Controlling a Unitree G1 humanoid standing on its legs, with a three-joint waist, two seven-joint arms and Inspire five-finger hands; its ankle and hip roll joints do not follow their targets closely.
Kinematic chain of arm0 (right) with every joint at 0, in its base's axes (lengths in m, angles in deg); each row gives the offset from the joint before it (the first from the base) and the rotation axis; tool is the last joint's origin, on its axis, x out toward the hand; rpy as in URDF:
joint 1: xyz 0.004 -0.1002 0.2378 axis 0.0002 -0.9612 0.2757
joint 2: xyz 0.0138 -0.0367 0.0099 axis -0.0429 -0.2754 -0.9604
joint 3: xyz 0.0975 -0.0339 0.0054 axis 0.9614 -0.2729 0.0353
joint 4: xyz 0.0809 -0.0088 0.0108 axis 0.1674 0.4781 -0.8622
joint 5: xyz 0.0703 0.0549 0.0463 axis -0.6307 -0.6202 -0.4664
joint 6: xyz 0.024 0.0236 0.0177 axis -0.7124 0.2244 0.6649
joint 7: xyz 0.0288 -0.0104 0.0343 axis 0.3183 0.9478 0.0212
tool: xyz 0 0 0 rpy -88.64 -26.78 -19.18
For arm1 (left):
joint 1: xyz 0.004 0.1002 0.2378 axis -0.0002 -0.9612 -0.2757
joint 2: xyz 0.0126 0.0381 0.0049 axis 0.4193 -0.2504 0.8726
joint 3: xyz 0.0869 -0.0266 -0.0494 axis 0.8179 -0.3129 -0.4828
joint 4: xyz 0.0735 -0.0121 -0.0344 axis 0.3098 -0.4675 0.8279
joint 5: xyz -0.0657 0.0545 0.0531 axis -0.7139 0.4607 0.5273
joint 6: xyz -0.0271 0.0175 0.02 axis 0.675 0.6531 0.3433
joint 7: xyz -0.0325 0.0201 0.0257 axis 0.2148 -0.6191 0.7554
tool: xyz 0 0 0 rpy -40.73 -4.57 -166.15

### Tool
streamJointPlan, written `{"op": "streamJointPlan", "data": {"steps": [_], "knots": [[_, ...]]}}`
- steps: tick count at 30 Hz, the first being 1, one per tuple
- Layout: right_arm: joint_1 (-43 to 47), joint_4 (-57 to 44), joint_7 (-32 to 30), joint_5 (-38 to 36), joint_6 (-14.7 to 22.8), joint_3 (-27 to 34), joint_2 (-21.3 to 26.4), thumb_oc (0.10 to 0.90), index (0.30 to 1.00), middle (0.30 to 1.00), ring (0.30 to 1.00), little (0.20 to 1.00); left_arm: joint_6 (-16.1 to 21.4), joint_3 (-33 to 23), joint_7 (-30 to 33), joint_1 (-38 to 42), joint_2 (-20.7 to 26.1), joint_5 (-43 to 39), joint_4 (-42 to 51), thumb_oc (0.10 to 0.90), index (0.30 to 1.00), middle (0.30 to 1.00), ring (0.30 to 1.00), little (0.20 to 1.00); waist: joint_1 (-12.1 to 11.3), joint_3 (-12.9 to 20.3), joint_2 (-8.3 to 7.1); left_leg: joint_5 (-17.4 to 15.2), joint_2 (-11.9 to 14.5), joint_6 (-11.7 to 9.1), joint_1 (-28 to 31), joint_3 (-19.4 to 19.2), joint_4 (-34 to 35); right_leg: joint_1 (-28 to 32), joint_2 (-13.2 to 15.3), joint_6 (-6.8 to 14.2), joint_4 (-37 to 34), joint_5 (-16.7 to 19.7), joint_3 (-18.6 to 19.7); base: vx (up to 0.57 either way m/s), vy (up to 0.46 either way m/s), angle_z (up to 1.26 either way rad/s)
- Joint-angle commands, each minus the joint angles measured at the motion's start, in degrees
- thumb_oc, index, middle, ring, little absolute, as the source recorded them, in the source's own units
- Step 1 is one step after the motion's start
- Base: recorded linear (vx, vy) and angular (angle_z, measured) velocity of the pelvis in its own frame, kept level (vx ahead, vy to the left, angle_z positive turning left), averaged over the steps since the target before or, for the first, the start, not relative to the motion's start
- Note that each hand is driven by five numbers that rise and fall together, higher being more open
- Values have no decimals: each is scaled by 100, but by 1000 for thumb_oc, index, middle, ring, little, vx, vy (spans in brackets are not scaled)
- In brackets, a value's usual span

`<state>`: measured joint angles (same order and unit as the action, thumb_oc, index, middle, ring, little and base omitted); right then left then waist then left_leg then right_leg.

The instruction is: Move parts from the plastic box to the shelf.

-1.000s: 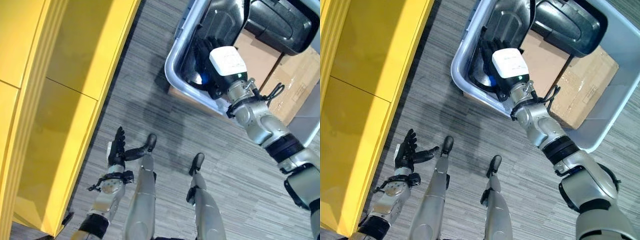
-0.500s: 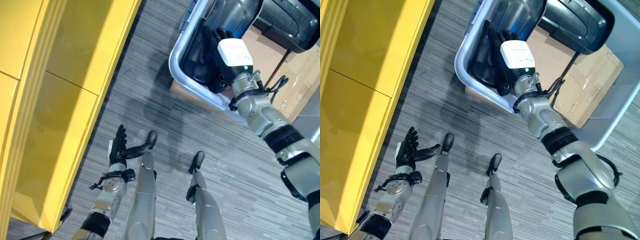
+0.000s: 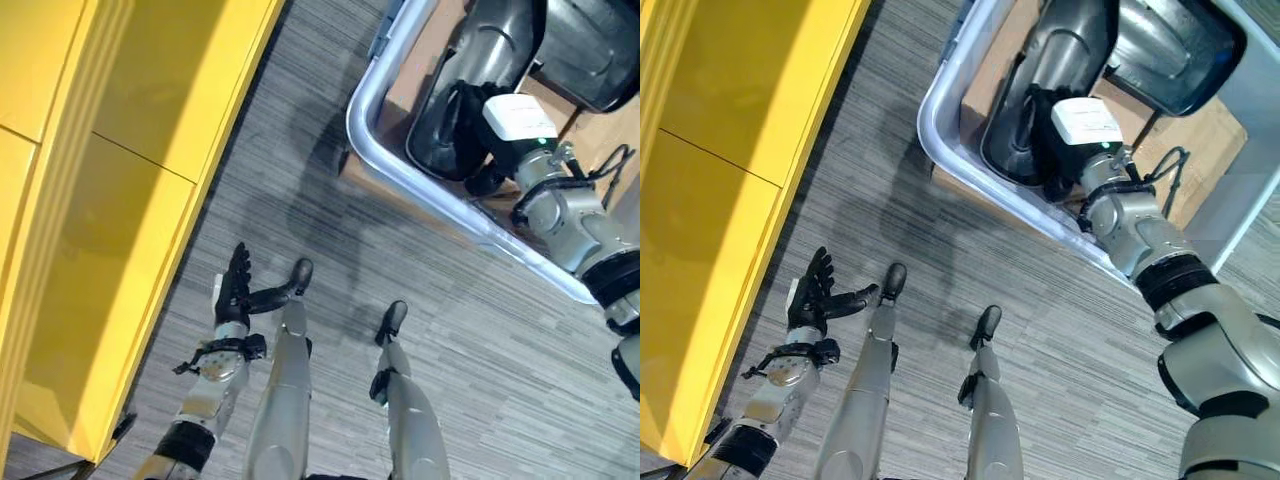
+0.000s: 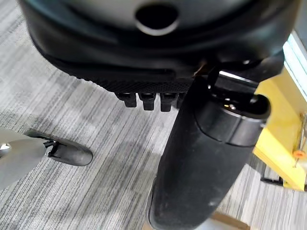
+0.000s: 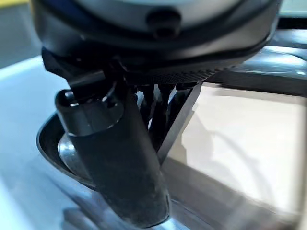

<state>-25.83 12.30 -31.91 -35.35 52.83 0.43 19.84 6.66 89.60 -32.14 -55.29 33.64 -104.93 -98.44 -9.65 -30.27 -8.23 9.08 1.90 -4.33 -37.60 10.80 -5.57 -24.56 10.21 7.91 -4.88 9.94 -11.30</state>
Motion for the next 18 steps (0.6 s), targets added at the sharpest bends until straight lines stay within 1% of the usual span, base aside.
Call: {"op": "streamJointPlan", "data": {"steps": [1, 13, 18], "knots": [[249, 290, -49, -367, 15, -8, 727, 900, 1000, 1000, 1000, 1000, 364, -184, -104, -381, 147, 45, 522, 900, 1000, 1000, 1000, 1000, 28, 48, -106, -226, -70, 179, 253, -40, 50, 864, 183, 163, 486, -653, -87, 0, 0, 0], [-30, 989, 50, -496, 50, 166, 1127, 900, 1000, 1000, 1000, 1000, 372, -216, -239, -431, 220, 17, 522, 900, 1000, 1000, 1000, 1000, 29, 48, -77, -219, -58, 173, 464, -24, 71, 1041, 172, 166, 492, -676, -93, 0, 0, 0], [29, 935, -7, -426, 29, 167, 1264, 900, 1000, 1000, 1000, 1000, 371, -246, -248, -429, 248, 12, 504, 900, 1000, 1000, 1000, 1000, 43, 48, -78, -224, -50, 175, 530, -39, 77, 1068, 166, 163, 507, -676, -62, 0, 0, 0]]}}
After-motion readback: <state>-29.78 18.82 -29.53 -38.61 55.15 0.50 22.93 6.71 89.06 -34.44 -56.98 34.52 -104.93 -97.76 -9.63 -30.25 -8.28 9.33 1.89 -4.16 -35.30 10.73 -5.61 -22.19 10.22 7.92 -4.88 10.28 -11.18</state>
